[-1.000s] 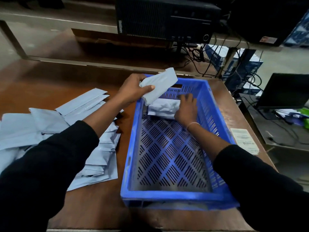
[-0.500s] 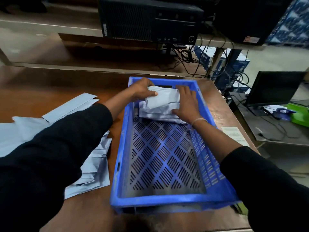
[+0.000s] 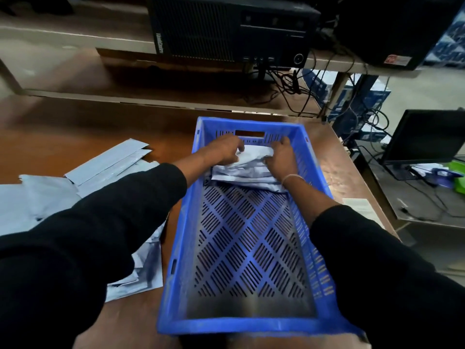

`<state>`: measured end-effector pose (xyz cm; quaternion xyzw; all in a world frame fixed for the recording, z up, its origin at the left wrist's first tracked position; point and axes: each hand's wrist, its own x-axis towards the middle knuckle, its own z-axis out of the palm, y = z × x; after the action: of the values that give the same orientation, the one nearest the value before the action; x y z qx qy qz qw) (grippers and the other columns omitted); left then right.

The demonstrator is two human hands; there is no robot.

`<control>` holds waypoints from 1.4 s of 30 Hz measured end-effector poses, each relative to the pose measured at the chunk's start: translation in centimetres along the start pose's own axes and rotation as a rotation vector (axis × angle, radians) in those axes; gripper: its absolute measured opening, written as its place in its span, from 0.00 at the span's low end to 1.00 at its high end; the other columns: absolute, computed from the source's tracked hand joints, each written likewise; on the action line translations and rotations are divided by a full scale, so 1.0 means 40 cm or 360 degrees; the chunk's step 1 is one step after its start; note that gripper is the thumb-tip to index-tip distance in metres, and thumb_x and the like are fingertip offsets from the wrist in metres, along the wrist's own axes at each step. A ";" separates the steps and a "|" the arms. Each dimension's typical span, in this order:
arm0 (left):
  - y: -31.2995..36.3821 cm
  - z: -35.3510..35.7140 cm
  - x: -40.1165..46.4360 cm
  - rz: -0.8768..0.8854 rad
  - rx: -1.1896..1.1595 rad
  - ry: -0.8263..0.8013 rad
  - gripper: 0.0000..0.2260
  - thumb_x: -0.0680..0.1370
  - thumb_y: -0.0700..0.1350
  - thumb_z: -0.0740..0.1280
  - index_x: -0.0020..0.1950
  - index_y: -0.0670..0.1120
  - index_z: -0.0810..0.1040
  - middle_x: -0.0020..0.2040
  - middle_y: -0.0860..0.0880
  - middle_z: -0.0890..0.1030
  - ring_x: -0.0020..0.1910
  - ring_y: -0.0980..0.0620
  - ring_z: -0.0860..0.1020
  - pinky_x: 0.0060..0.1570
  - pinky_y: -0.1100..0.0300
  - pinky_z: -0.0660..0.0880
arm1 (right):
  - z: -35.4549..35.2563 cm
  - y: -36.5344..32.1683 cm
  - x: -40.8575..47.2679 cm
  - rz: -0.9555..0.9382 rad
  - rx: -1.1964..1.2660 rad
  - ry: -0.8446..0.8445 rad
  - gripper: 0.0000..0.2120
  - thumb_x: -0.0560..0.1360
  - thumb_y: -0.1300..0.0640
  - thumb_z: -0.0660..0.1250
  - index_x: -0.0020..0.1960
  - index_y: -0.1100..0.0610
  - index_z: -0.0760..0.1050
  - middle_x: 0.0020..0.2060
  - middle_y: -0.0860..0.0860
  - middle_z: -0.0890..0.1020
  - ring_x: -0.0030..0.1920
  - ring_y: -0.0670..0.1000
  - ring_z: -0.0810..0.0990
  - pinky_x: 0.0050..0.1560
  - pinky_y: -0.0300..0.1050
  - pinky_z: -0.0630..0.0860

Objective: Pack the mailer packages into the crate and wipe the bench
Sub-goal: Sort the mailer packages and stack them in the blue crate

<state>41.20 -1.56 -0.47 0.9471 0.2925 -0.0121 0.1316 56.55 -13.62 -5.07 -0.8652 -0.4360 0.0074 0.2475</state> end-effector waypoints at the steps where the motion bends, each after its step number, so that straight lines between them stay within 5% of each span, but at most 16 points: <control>1: -0.003 0.005 0.000 0.0010 0.0014 -0.0043 0.19 0.81 0.41 0.69 0.72 0.47 0.75 0.73 0.43 0.72 0.73 0.42 0.70 0.71 0.48 0.69 | 0.000 -0.001 -0.009 -0.0040 -0.0098 0.0089 0.23 0.72 0.60 0.72 0.65 0.62 0.73 0.66 0.59 0.70 0.57 0.65 0.76 0.57 0.55 0.74; 5: -0.015 0.007 0.003 -0.0014 0.0087 -0.0189 0.22 0.82 0.40 0.66 0.77 0.48 0.71 0.77 0.44 0.69 0.75 0.41 0.69 0.73 0.48 0.68 | 0.007 0.020 -0.041 -0.0350 -0.0388 0.0126 0.21 0.70 0.66 0.70 0.62 0.57 0.76 0.59 0.58 0.75 0.54 0.65 0.74 0.52 0.58 0.74; 12: 0.005 -0.011 -0.025 0.0016 0.0087 -0.0218 0.24 0.83 0.42 0.66 0.79 0.47 0.67 0.78 0.44 0.68 0.75 0.41 0.69 0.72 0.48 0.69 | -0.023 0.000 -0.060 -0.0231 -0.0251 -0.0088 0.30 0.69 0.69 0.67 0.70 0.56 0.74 0.64 0.58 0.72 0.59 0.66 0.76 0.57 0.58 0.77; 17: -0.025 -0.057 -0.094 0.0112 -0.0443 0.0212 0.19 0.80 0.42 0.70 0.71 0.45 0.77 0.69 0.44 0.79 0.67 0.45 0.77 0.66 0.51 0.74 | -0.073 -0.081 -0.084 -0.0237 0.0020 -0.0055 0.26 0.70 0.69 0.68 0.68 0.58 0.76 0.63 0.59 0.76 0.60 0.62 0.78 0.60 0.54 0.76; 22: -0.131 -0.105 -0.247 0.0139 -0.1245 0.0656 0.07 0.78 0.34 0.70 0.55 0.39 0.83 0.49 0.44 0.85 0.42 0.58 0.81 0.49 0.56 0.81 | -0.113 -0.236 -0.133 -0.0219 0.0574 -0.0163 0.17 0.71 0.69 0.72 0.58 0.59 0.82 0.53 0.54 0.85 0.43 0.48 0.79 0.52 0.50 0.81; 25: -0.226 -0.110 -0.348 -0.0042 -0.1567 0.0731 0.06 0.79 0.34 0.70 0.55 0.39 0.82 0.49 0.39 0.84 0.44 0.52 0.82 0.46 0.54 0.82 | -0.109 -0.338 -0.169 -0.0211 0.0857 -0.0328 0.12 0.73 0.68 0.72 0.55 0.59 0.82 0.47 0.54 0.86 0.39 0.50 0.80 0.42 0.49 0.81; 28: -0.327 -0.092 -0.448 -0.0189 -0.1566 0.0706 0.07 0.80 0.35 0.70 0.57 0.38 0.82 0.49 0.40 0.84 0.46 0.49 0.83 0.43 0.60 0.82 | -0.091 -0.443 -0.204 -0.0332 0.0918 -0.0418 0.10 0.73 0.67 0.72 0.53 0.60 0.83 0.41 0.53 0.85 0.35 0.44 0.80 0.35 0.36 0.76; 32: -0.457 -0.051 -0.568 -0.0414 -0.1522 0.0597 0.08 0.78 0.38 0.72 0.57 0.38 0.82 0.52 0.37 0.85 0.51 0.42 0.86 0.55 0.46 0.82 | -0.042 -0.583 -0.249 -0.0633 0.0689 -0.0708 0.07 0.75 0.61 0.74 0.51 0.62 0.83 0.35 0.51 0.83 0.29 0.37 0.78 0.32 0.31 0.73; 36: -0.533 -0.023 -0.658 -0.0519 -0.1463 0.0562 0.10 0.79 0.38 0.71 0.59 0.37 0.81 0.53 0.37 0.85 0.50 0.42 0.86 0.57 0.45 0.83 | 0.053 -0.699 -0.298 -0.0979 -0.0123 -0.1242 0.11 0.73 0.51 0.76 0.52 0.55 0.85 0.43 0.51 0.87 0.40 0.50 0.83 0.40 0.42 0.77; 42: -0.607 0.002 -0.739 -0.0618 -0.1491 0.0689 0.07 0.79 0.37 0.70 0.57 0.40 0.82 0.52 0.42 0.86 0.49 0.46 0.87 0.57 0.46 0.83 | 0.210 -0.797 -0.284 -0.1069 -0.0684 -0.0905 0.21 0.71 0.55 0.77 0.60 0.63 0.79 0.60 0.61 0.80 0.59 0.59 0.78 0.54 0.46 0.73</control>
<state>3.20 1.42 -3.49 0.6967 0.4563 0.2904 0.4712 23.64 -2.83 -0.89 -0.6719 -0.7330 0.0730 -0.0767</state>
